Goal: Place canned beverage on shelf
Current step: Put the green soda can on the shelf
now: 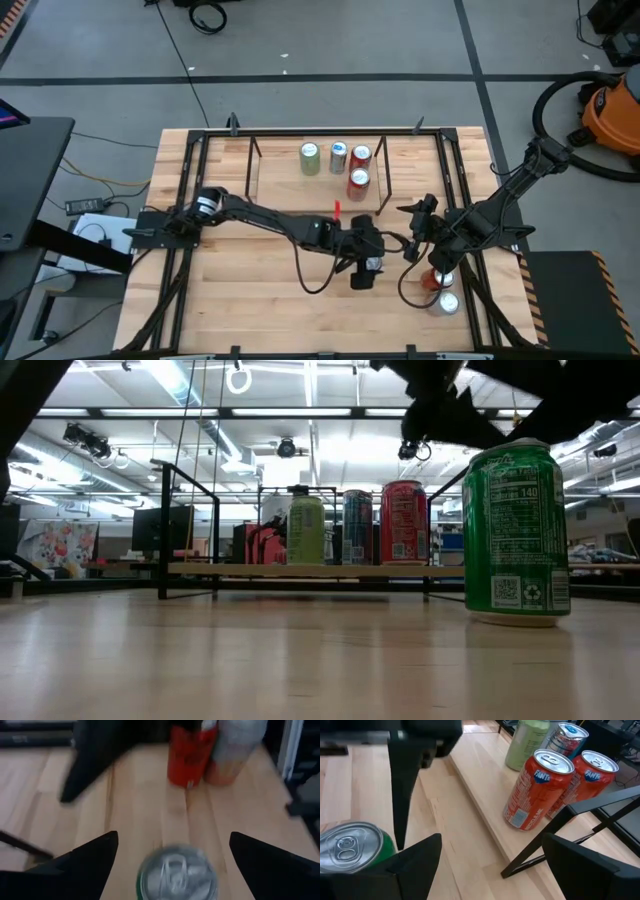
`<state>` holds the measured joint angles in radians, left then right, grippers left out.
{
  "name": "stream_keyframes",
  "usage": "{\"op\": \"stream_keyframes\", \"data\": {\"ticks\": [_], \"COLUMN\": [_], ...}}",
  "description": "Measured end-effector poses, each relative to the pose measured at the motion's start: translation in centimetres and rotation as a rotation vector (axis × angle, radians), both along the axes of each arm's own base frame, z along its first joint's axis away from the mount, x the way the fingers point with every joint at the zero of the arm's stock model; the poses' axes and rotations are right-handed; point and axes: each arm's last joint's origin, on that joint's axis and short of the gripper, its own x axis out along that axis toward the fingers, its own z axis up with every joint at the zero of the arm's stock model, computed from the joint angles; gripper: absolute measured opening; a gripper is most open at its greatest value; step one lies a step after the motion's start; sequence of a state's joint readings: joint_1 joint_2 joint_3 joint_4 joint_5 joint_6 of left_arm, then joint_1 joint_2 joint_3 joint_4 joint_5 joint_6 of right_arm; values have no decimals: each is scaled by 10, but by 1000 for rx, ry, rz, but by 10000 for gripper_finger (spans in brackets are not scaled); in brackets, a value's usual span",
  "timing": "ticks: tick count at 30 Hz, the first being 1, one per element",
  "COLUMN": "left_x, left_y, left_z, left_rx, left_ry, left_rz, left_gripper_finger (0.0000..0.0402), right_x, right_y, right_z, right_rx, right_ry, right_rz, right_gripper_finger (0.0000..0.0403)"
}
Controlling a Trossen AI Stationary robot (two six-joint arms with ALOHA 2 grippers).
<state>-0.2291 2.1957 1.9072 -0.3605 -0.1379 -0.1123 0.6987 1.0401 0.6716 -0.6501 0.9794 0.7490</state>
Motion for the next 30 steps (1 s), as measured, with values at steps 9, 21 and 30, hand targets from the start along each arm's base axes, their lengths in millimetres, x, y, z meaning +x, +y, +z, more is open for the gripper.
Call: {"op": "stream_keyframes", "data": {"ticks": [9,21,30], "left_x": [1,-2,-2], "left_y": [-4,-5,-5], "left_z": [-16,-33,-44], "left_rx": [10,9,-17], "left_ry": [59,93,56], "left_rz": [-11,-12,3], "left_gripper_finger": [394,394,360], "right_x": [0,0,0], "right_y": [0,0,0], "right_z": [0,0,0], "right_rx": [5,10,12], "right_ry": [-4,-5,-4], "right_rz": [-1,-2,-1], "right_gripper_finger": [356,356,356]}}
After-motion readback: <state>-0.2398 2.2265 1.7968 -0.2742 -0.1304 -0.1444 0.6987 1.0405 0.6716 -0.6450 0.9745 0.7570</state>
